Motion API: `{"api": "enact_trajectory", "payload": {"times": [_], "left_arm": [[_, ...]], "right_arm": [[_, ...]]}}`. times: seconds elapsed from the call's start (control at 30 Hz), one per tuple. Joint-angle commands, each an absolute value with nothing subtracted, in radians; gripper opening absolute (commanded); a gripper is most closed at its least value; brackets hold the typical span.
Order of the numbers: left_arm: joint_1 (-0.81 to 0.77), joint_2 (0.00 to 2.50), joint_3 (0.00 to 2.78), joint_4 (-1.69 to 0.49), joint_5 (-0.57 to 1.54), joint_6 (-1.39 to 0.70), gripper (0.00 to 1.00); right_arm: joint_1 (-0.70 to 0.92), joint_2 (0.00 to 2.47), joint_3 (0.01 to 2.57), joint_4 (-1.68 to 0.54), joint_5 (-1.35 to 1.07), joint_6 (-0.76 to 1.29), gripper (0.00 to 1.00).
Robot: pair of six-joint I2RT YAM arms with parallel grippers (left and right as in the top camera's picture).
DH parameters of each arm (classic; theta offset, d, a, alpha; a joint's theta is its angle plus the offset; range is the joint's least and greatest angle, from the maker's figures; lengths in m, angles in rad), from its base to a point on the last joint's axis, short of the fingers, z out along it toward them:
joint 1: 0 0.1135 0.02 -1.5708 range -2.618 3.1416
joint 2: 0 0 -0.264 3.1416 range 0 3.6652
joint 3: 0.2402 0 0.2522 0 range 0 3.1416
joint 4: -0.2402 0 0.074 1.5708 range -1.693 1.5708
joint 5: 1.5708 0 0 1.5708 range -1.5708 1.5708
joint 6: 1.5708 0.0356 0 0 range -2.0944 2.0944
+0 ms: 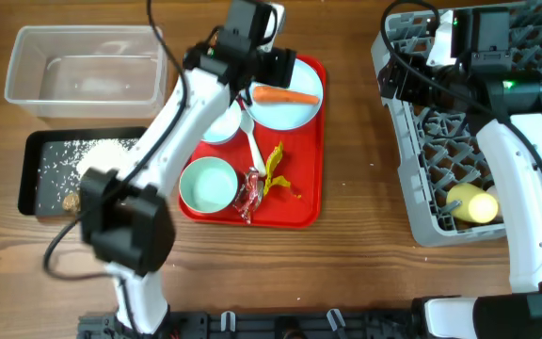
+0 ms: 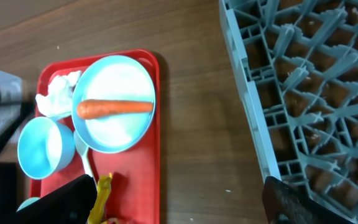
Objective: Sort waste into correct bins and load items into the dishwasher rack
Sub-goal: 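Grasp the orange carrot off the white plate with the left gripper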
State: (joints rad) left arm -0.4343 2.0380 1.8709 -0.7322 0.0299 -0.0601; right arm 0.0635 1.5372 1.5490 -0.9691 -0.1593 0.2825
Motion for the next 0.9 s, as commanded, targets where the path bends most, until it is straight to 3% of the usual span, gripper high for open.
{"api": "enact_trajectory", "payload": {"times": [0.0,0.1,0.33,0.4,0.47,0.6,0.77,0.87], "left_arm": [[-0.423,2.294,2.201,-0.905,0.022,0.016,0.82],[-0.458,2.456,2.311,-1.005,0.021,0.170,0.82],[-0.495,2.558,2.310,-0.984,0.021,0.413,0.76],[-0.493,2.576,2.309,-0.989,0.020,0.412,0.65],[-0.493,2.580,2.309,-1.003,0.020,0.411,0.42],[-0.493,2.580,2.309,-1.053,0.017,0.364,0.41],[-0.491,2.579,2.310,-1.068,-0.009,0.266,0.18],[-0.489,2.558,2.310,-1.082,-0.054,0.193,0.16]], "right_arm": [[0.064,1.539,1.560,-0.991,-0.125,0.264,0.89],[0.064,1.539,1.560,-1.010,-0.110,0.264,0.90],[0.064,1.539,1.560,-1.026,-0.110,0.262,0.90],[0.064,1.539,1.560,-1.030,-0.103,0.262,0.90],[0.064,1.539,1.560,-1.034,-0.100,0.262,0.90],[0.064,1.539,1.560,-1.041,-0.084,0.262,0.90],[0.064,1.539,1.560,-1.045,-0.066,0.262,0.90],[0.064,1.539,1.560,-1.044,-0.065,0.262,0.90]]}}
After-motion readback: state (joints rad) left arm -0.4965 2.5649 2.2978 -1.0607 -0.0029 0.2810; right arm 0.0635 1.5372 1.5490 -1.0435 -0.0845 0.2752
